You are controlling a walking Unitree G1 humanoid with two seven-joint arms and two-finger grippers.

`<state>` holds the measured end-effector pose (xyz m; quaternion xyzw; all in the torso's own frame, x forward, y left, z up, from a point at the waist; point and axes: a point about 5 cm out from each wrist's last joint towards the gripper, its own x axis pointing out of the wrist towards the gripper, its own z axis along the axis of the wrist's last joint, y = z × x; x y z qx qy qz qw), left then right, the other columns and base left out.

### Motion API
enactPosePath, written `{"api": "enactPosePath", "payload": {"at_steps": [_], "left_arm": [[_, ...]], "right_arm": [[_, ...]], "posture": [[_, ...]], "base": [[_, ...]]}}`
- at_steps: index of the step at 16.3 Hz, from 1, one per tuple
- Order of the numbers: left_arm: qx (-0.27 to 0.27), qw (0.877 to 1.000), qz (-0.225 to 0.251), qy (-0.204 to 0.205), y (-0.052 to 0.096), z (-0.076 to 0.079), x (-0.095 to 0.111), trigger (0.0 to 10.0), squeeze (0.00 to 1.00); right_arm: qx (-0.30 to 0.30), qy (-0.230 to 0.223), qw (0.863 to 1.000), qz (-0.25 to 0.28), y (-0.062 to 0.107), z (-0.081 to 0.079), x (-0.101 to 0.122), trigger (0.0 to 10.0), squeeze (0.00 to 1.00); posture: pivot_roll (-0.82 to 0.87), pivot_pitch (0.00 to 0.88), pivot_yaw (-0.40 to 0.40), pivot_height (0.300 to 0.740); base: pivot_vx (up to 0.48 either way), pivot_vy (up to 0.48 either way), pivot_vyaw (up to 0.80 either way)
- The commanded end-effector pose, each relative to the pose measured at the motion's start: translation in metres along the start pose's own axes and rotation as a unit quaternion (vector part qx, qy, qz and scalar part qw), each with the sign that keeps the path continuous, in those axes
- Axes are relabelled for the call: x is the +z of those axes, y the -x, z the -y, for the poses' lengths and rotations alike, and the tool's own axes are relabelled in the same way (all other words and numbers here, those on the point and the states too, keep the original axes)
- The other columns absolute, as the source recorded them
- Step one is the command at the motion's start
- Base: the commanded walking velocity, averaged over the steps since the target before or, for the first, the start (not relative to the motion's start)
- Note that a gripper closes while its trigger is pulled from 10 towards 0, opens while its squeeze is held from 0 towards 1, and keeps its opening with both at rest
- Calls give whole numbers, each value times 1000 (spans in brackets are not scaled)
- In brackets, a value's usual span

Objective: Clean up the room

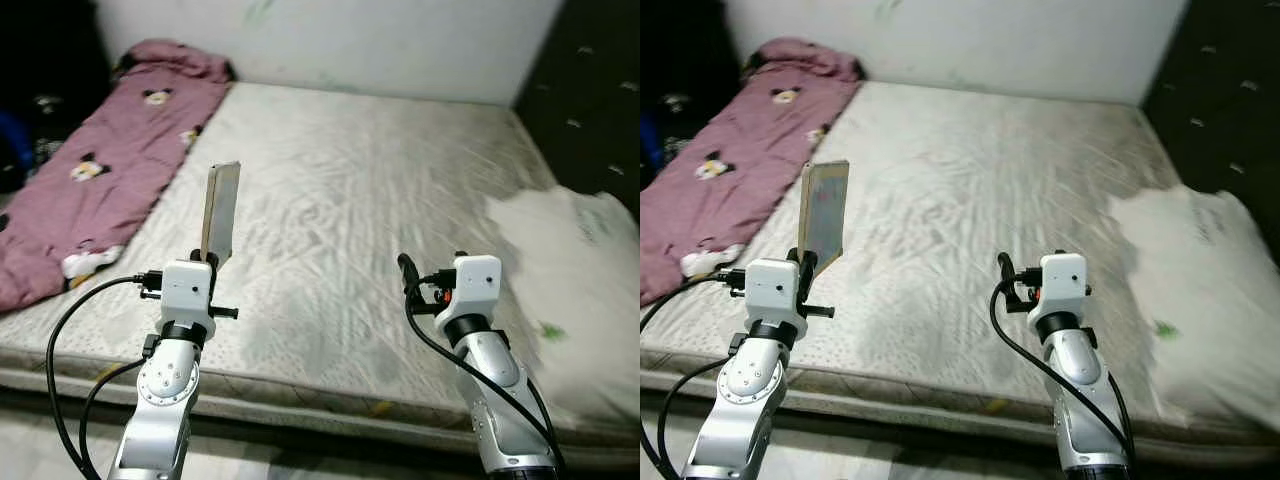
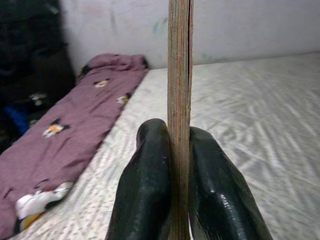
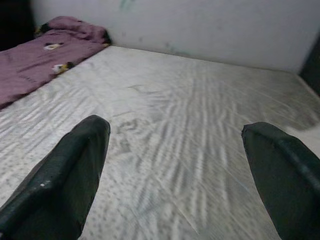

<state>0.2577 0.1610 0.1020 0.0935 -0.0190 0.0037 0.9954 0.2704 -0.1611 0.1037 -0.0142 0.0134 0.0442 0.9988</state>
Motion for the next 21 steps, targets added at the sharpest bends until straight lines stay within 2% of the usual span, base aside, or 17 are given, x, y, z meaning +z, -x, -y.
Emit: {"api": "enactPosePath", "payload": {"at_steps": [1, 4, 8, 11, 21], "left_arm": [[7, 1000, 18, -1, -3, -3, 8, 10000, 0], [2, 1000, 26, -9, -3, -1, 10, 10000, 0], [4, 1000, 23, -11, -4, -1, 9, 10000, 0], [10, 1000, 22, -9, -4, -1, 9, 10000, 0], [12, 1000, 20, 1, -4, -1, 8, 10000, 0]], "right_arm": [[1, -1, 1000, -1, -3, 0, 1, 10000, 0], [-2, -3, 1000, -1, -3, 0, 1, 10000, 0], [-3, -3, 1000, -3, -4, 0, 1, 10000, 0], [-4, -3, 1000, -4, -5, 1, 0, 10000, 0], [-2, -2, 1000, -9, -5, 2, -2, 10000, 0]], "posture": [[14, 0, -30, 740], [13, 0, -29, 740], [9, 0, -27, 740], [9, 0, -29, 740], [9, 0, -34, 740]], "base": [[0, 0, 0], [0, 0, 0], [0, 0, -670], [0, 0, 0], [0, -304, 0]]}}
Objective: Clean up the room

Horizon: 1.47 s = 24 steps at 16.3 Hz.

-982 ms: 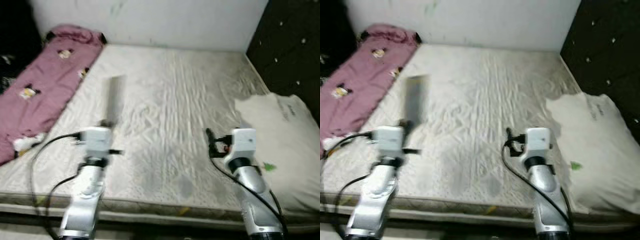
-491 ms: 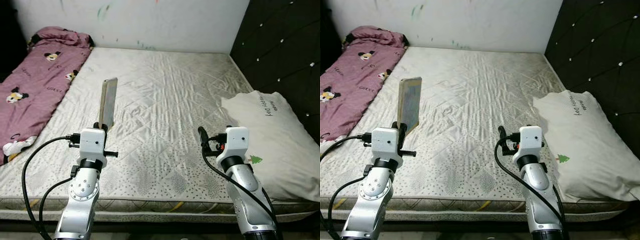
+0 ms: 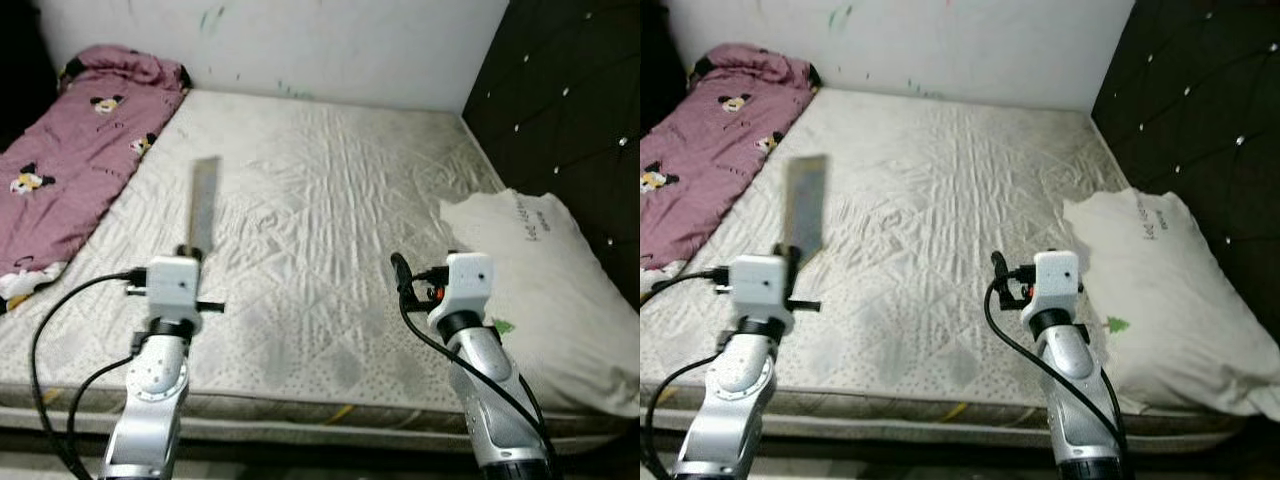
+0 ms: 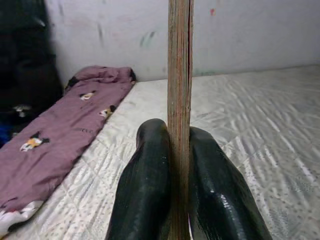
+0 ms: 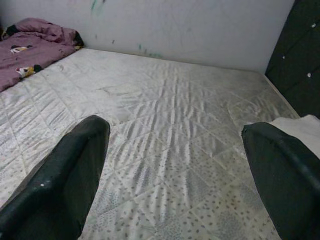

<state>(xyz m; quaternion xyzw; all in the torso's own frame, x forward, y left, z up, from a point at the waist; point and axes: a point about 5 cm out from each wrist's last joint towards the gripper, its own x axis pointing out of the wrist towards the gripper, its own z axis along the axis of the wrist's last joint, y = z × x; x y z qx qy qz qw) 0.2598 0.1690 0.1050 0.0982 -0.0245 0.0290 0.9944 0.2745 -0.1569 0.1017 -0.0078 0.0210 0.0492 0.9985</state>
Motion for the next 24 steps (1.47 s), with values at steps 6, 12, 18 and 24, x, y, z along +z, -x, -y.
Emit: {"api": "enactPosePath", "payload": {"at_steps": [6, 12, 18, 24], "left_arm": [[-13, 1000, 16, 9, -1, 9, 7, 10000, 0], [-16, 1000, 18, 4, -2, 9, 8, 10000, 0], [-15, 999, 36, 19, -4, 3, 10, 10000, 0], [-38, 998, 11, 44, -4, 13, 9, 10000, 0]], "right_arm": [[-6, 3, 1000, -6, 0, 6, -1, 10000, 0], [-10, -1, 1000, -10, -1, 7, -2, 10000, 0], [-12, 0, 1000, -10, -4, 8, -1, 10000, 0], [-13, 3, 1000, -12, -4, 9, -1, 10000, 0]], "posture": [[10, 0, -37, 740], [10, 0, -36, 740], [10, 0, -40, 740], [10, 0, -41, 740]], "base": [[0, -321, 0], [0, -309, 0], [0, 0, 0], [0, 0, -629]]}}
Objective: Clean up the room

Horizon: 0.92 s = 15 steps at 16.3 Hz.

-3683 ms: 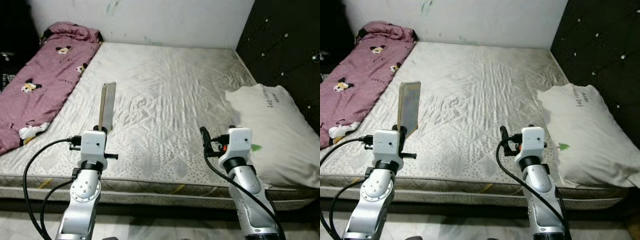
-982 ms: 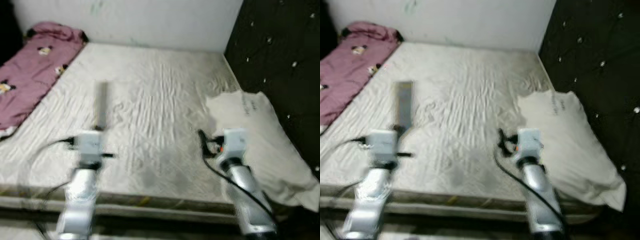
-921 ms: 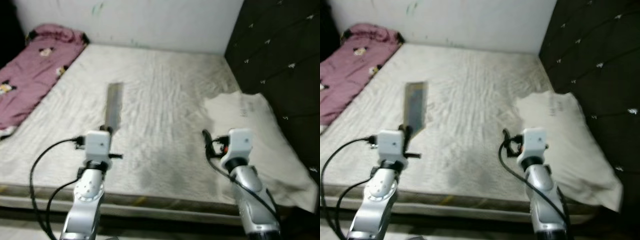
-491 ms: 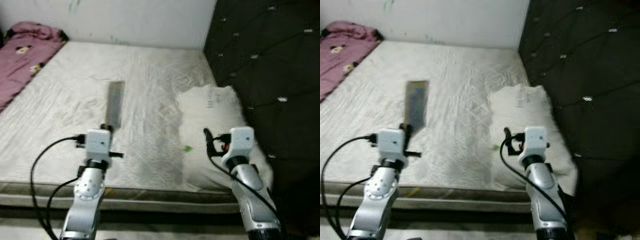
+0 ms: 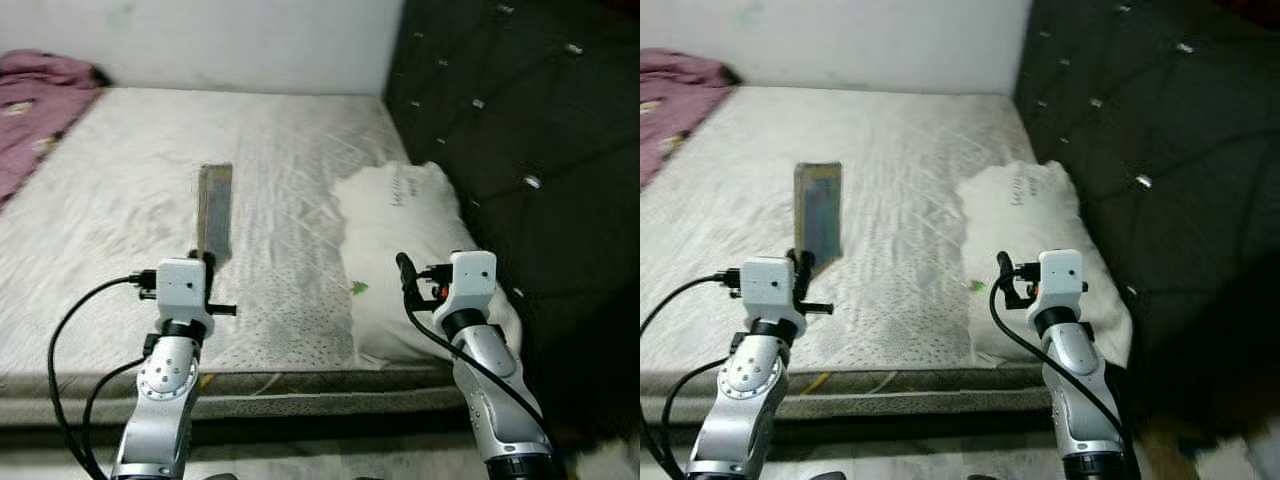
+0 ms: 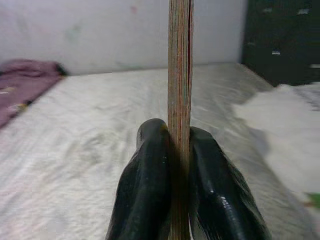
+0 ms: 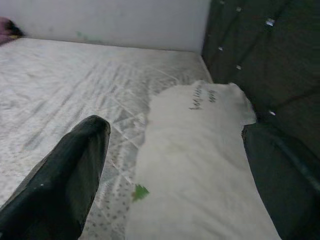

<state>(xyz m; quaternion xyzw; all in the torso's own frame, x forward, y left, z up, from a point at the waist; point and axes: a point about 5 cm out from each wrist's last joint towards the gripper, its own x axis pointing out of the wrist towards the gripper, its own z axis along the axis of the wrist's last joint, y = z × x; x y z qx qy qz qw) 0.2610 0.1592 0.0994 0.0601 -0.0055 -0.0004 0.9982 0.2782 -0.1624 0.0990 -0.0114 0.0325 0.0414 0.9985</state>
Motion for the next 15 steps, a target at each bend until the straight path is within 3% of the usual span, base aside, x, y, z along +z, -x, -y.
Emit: {"api": "enactPosePath", "payload": {"at_steps": [1, 4, 8, 15], "left_arm": [[-8, 999, 31, -12, -3, 2, 12, 10000, 0], [-7, 1000, 29, 9, -2, 2, 12, 10000, 0], [-24, 999, 39, -1, 0, 4, 14, 10000, 0], [-29, 999, 38, 4, 1, 5, 13, 10000, 0]], "right_arm": [[-6, 0, 1000, -1, -1, 3, 1, 10000, 0], [-6, 1, 1000, -1, -1, 3, 1, 10000, 0], [-3, 1, 1000, -1, 0, 3, 1, 10000, 0], [0, 5, 1000, -3, 0, 3, 0, 10000, 0]], "posture": [[10, 0, -41, 740], [7, 0, -41, 740], [8, 0, -40, 740], [7, 0, -45, 740]], "base": [[0, 0, -800], [0, 0, -723], [0, 0, 0], [310, 0, 0]]}}
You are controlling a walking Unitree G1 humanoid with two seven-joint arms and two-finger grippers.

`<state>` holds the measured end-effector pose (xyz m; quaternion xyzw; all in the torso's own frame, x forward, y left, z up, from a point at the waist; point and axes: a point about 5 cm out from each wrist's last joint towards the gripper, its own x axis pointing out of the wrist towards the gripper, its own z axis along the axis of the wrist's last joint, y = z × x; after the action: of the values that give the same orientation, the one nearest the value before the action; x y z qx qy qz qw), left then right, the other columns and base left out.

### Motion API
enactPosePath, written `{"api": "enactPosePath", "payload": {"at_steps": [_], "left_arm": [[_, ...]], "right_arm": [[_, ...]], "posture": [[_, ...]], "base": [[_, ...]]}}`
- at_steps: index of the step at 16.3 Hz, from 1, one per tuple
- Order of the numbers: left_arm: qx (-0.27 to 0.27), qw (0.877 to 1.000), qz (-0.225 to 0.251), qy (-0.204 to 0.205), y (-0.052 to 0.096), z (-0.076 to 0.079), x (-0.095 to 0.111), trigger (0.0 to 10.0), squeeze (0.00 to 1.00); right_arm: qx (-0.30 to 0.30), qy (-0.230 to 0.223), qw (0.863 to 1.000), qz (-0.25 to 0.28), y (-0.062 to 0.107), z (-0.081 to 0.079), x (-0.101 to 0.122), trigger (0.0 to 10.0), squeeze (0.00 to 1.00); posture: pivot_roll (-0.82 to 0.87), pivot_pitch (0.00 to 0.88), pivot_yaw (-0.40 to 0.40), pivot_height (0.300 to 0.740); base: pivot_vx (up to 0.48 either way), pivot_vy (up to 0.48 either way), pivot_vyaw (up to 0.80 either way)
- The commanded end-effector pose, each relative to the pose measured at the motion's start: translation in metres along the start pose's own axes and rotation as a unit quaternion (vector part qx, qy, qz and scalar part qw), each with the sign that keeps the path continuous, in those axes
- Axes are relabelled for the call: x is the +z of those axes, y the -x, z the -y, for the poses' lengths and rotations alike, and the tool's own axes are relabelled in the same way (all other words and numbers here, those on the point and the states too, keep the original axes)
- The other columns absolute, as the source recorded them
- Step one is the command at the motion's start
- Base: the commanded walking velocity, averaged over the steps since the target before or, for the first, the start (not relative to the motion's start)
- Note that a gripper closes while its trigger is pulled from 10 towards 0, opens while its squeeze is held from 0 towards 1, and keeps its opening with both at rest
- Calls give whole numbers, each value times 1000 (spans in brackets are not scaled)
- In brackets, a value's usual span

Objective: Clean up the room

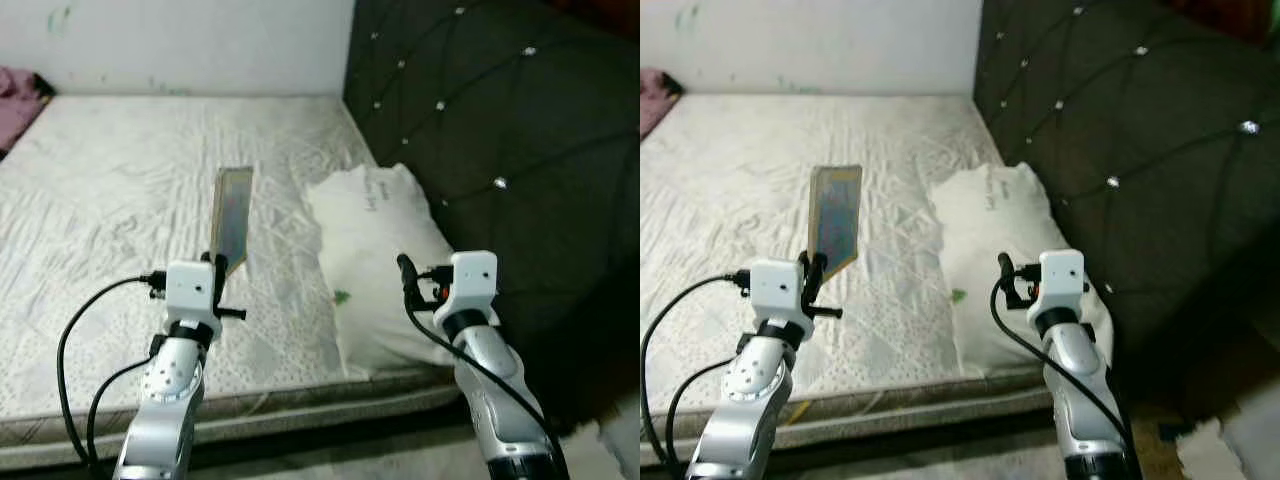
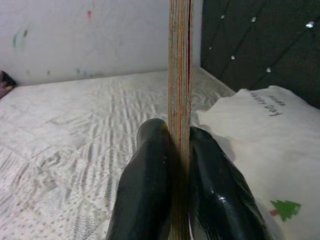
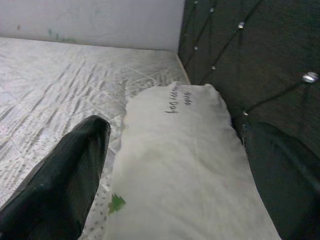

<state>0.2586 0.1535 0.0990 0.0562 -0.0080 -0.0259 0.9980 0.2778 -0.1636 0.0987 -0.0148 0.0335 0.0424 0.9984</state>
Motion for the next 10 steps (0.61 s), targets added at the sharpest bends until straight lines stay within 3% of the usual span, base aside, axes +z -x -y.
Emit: {"api": "enactPosePath", "payload": {"at_steps": [1, 5, 10], "left_arm": [[-4, 999, 33, 0, -2, 0, 13, 10000, 0], [-10, 999, 37, 10, -3, 2, 14, 10000, 0], [17, 999, 28, 8, -7, -3, 12, 10000, 0]], "right_arm": [[-1, 2, 1000, -2, 0, 2, 0, 10000, 0], [0, 4, 1000, -1, -1, 2, 1, 10000, 0], [-1, 5, 1000, -1, -3, 3, 1, 10000, 0]], "posture": [[8, 0, -45, 740], [5, 0, -47, 740], [2, 0, -50, 740]], "base": [[322, 0, 0], [324, 0, 0], [0, 0, 0]]}}
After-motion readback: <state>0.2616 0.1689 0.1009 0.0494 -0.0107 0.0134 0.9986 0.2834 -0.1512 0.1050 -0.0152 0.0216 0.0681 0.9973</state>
